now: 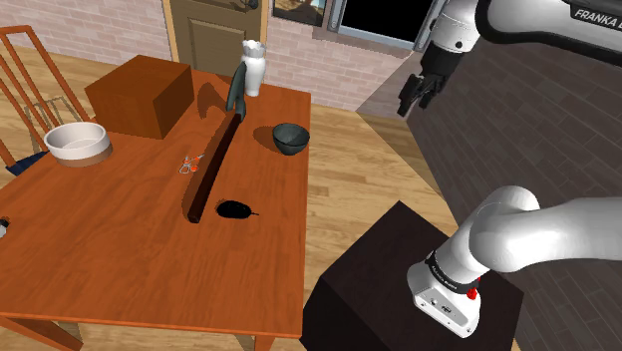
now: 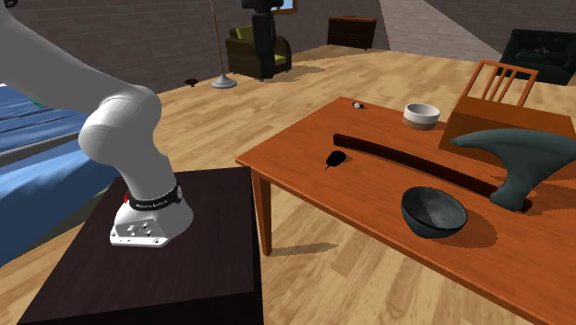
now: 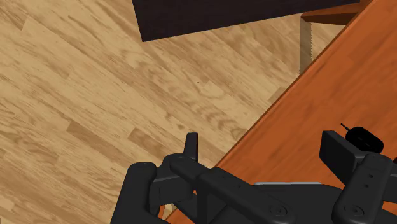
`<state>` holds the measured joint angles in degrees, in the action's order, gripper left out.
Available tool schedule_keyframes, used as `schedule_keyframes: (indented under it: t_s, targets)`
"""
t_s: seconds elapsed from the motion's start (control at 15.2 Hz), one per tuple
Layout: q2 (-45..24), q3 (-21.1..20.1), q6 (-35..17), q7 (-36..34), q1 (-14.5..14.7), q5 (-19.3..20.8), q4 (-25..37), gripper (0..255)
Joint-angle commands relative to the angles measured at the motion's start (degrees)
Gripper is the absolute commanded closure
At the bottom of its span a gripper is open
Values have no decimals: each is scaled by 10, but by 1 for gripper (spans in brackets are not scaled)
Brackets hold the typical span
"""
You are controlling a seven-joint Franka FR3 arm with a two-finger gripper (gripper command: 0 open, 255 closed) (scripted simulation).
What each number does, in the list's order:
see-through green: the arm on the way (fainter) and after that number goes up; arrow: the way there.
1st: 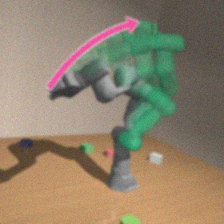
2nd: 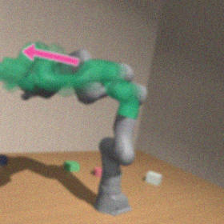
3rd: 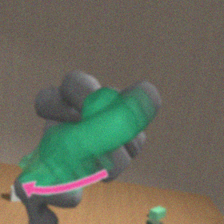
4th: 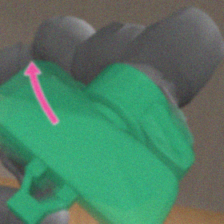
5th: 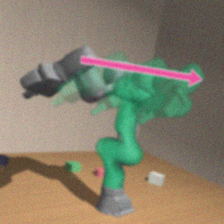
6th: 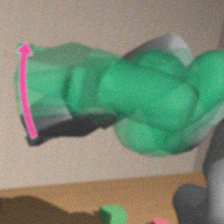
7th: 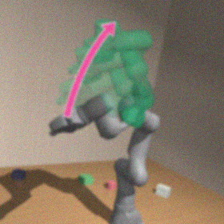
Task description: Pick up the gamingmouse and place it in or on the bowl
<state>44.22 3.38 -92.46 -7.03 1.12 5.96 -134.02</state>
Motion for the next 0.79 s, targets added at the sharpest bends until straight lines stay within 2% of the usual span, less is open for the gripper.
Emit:
schedule_keyframes:
  t_s: [0.0,0.73]
  targets:
    - [0,0,0,0,0,0,0,0]
    - [-160,-4,-195,38,49,-26,-38,0]
